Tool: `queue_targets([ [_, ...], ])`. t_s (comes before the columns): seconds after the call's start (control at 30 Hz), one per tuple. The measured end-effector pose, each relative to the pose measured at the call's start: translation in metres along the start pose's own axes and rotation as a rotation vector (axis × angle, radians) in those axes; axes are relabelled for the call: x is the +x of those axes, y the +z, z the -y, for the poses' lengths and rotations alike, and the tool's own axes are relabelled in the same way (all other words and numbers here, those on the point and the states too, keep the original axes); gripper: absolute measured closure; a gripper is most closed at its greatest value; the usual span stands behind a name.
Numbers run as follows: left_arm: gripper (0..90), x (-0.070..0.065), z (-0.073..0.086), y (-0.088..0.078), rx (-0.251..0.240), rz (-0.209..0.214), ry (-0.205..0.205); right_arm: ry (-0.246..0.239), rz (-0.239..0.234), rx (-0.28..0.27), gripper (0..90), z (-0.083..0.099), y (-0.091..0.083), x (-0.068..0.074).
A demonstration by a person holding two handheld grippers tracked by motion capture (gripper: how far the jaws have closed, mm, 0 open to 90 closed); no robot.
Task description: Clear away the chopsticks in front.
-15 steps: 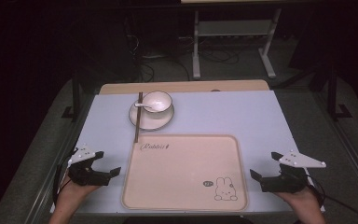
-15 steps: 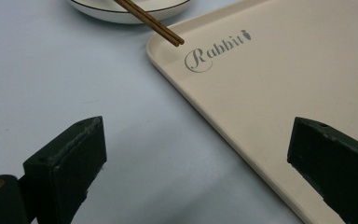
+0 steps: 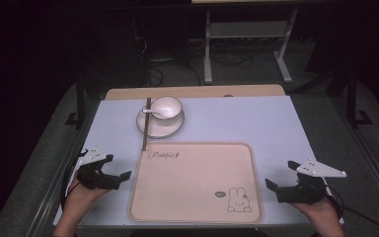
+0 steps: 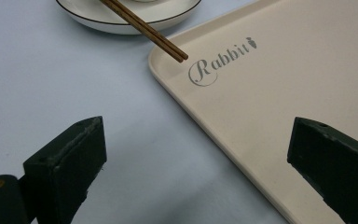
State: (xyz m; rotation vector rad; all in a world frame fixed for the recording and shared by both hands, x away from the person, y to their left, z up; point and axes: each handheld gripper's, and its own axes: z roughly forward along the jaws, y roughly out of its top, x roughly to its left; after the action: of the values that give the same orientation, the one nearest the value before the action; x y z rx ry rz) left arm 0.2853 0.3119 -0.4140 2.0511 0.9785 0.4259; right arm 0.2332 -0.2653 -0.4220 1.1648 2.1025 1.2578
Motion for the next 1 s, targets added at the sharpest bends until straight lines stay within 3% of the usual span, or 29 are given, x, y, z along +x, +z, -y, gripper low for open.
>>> queue_targets([
  [0.33,3.6,0.003,-0.009,0.007,0.011,0.0,0.003,-0.009,0.0,0.008,0.0,0.002,-0.001,-0.001],
  [0.6,3.9,0.009,-0.025,0.012,-0.005,-0.011,-0.004,-0.007,0.0,0.0,0.0,0.003,-0.004,0.0],
  [0.83,4.9,0.018,-0.04,0.024,-0.008,-0.022,-0.009,-0.004,0.0,-0.007,0.0,0.002,-0.005,-0.001],
  [1.0,6.0,0.021,-0.05,0.034,-0.001,-0.031,0.012,-0.014,-0.005,-0.001,0.0,0.002,-0.002,0.0],
])
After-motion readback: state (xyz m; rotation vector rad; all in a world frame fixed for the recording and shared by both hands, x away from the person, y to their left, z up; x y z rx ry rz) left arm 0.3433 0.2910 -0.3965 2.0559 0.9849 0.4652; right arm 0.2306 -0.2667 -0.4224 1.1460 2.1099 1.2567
